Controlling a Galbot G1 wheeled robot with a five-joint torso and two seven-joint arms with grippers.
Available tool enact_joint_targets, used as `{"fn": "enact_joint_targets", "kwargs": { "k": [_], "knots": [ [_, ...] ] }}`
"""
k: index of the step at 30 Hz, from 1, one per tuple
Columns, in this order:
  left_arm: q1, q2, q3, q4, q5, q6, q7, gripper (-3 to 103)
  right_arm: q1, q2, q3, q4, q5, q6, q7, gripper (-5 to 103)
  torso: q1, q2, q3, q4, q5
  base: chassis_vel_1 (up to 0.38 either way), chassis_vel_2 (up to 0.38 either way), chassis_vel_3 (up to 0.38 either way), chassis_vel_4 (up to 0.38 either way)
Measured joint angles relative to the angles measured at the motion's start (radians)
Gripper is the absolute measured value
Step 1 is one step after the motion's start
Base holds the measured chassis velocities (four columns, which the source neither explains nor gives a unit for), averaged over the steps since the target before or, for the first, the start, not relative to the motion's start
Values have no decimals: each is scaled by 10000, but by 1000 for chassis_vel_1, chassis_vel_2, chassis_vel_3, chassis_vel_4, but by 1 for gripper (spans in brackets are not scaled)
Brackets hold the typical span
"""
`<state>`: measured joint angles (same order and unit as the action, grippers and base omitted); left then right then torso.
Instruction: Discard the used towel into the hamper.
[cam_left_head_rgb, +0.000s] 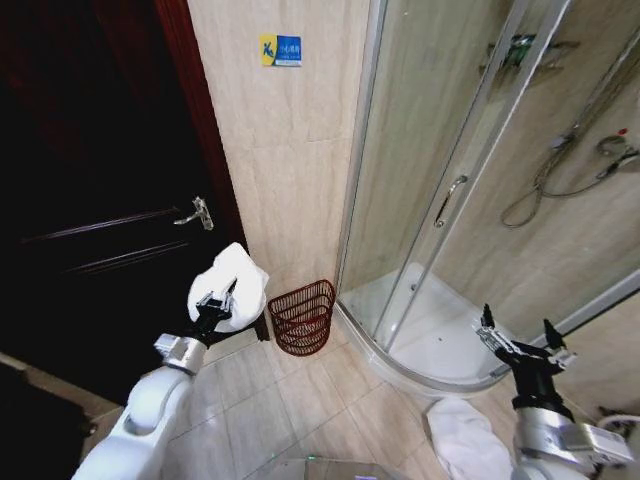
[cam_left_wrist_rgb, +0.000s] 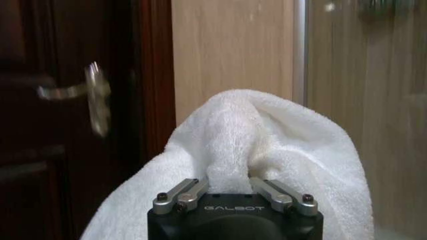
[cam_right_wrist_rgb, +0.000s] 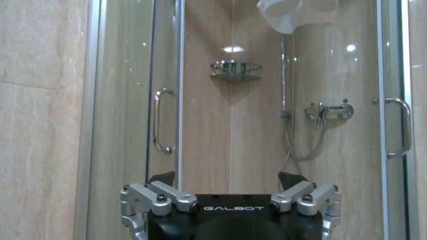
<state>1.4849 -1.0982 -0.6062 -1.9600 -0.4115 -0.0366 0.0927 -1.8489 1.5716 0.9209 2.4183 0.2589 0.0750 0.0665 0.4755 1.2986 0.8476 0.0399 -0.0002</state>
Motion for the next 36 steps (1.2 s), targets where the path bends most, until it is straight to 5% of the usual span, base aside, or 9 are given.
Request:
{"fn": "enact_joint_targets", "kwargs": {
  "k": [12,21,28,36],
  "knots": [
    [-831,-170,1095,2146,356,-1004,701,11,-189,359,15,-19,-193,142,-219,100,0,0,0,1,2,0,0,0,0],
    [-1845,-135,1979,2643,253,-1027,726,11,-202,365,-63,-59,-602,108,-396,100,0,0,0,-1,2,0,0,0,0],
    [-3119,-762,2925,3617,217,-1030,703,11,12,378,-76,-70,-750,-303,-583,100,0,0,1,-2,2,0,0,0,0],
    [-2495,-1168,2665,3634,166,-1087,830,11,264,374,-204,-213,-915,-618,-296,100,-23,-49,-22,-1,3,0,0,0,0]
  ]
}}
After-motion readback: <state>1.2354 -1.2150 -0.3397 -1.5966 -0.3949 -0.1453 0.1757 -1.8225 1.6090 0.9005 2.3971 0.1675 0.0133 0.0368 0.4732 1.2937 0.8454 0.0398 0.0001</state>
